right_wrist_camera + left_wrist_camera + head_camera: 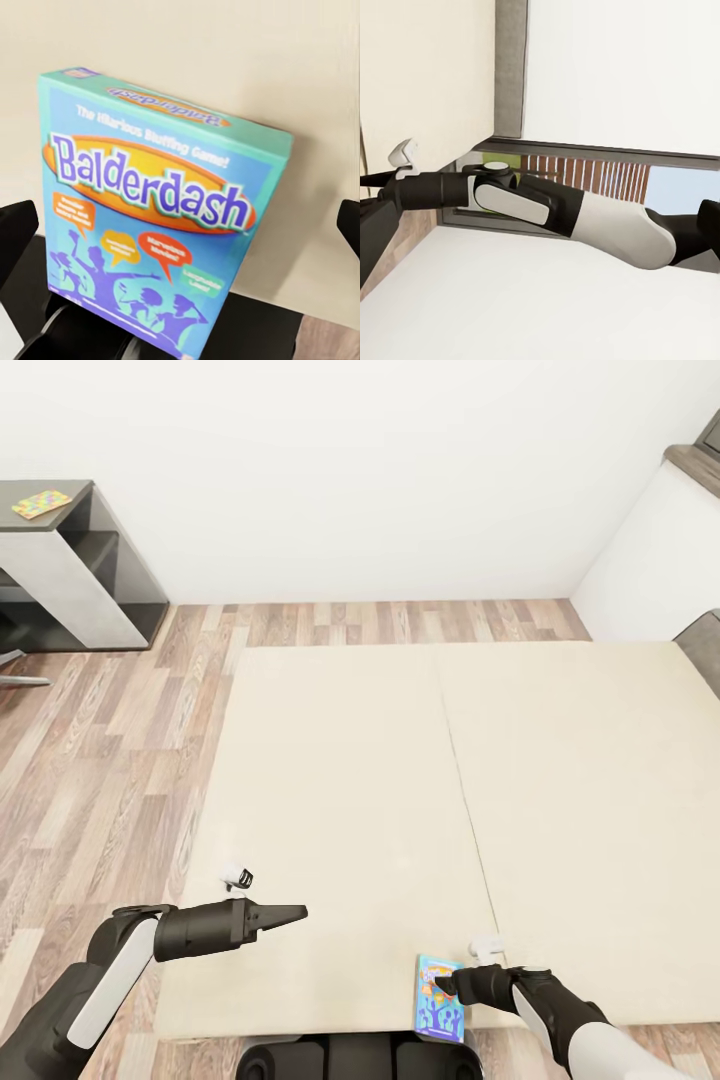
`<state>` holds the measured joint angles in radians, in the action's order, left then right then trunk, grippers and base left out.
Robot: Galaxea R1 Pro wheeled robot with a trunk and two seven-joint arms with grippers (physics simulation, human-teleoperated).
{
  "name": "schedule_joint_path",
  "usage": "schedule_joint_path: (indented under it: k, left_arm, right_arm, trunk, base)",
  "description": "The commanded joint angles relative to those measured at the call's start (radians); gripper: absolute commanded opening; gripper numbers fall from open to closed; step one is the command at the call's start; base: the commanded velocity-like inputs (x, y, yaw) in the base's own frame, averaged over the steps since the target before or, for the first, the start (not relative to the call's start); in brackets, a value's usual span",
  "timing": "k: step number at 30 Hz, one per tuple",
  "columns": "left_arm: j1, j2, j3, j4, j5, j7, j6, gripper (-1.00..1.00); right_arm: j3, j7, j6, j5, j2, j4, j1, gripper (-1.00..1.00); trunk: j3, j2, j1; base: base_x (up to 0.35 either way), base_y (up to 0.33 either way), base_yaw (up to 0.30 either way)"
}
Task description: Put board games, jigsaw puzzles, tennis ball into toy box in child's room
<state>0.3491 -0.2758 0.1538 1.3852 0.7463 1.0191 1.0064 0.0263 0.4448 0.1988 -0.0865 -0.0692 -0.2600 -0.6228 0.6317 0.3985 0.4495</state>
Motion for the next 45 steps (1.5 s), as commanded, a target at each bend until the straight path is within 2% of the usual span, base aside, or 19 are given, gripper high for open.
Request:
schedule_joint_path:
  k: [1, 14, 28, 32, 38, 45]
  left_arm:
    - [0.001, -0.001, 0.001, 0.000, 0.002, 0.002, 0.004, 1.00]
    - [0.001, -0.001, 0.001, 0.000, 0.002, 0.002, 0.004, 1.00]
    - [0.001, -0.002, 0.002, 0.000, 0.002, 0.003, 0.004, 1.00]
    - [0.001, -0.001, 0.003, 0.000, 0.002, 0.003, 0.004, 1.00]
    - [0.001, -0.001, 0.003, 0.000, 0.002, 0.003, 0.004, 1.00]
    - [0.001, -0.001, 0.003, 0.000, 0.002, 0.003, 0.004, 1.00]
  right_arm:
    - [0.003, 0.005, 0.006, -0.009, 0.001, -0.002, 0.000, 1.00]
    - [0.003, 0.006, 0.009, -0.009, 0.002, -0.002, 0.000, 1.00]
    - [0.006, 0.005, 0.035, -0.004, 0.043, 0.003, 0.000, 1.00]
    - [0.007, 0.005, 0.033, 0.008, 0.053, 0.023, 0.000, 1.00]
    - [0.009, 0.003, 0.033, 0.030, 0.058, 0.034, 0.000, 1.00]
    - [0.016, 0.003, 0.038, 0.033, 0.057, 0.036, 0.000, 1.00]
  trunk:
    - [0.002, 0.002, 0.000]
    - [0.006, 0.002, 0.000]
    - [0.019, 0.002, 0.000]
    - [0.019, 0.002, 0.000]
    - [0.019, 0.002, 0.000]
    - [0.019, 0.002, 0.000]
  base:
    - [0.000, 0.000, 0.000]
    - [0.000, 0.000, 0.000]
    - [0.000, 0.000, 0.000]
    - [0.000, 0.000, 0.000]
    - [0.000, 0.000, 0.000]
    - [0.000, 0.000, 0.000]
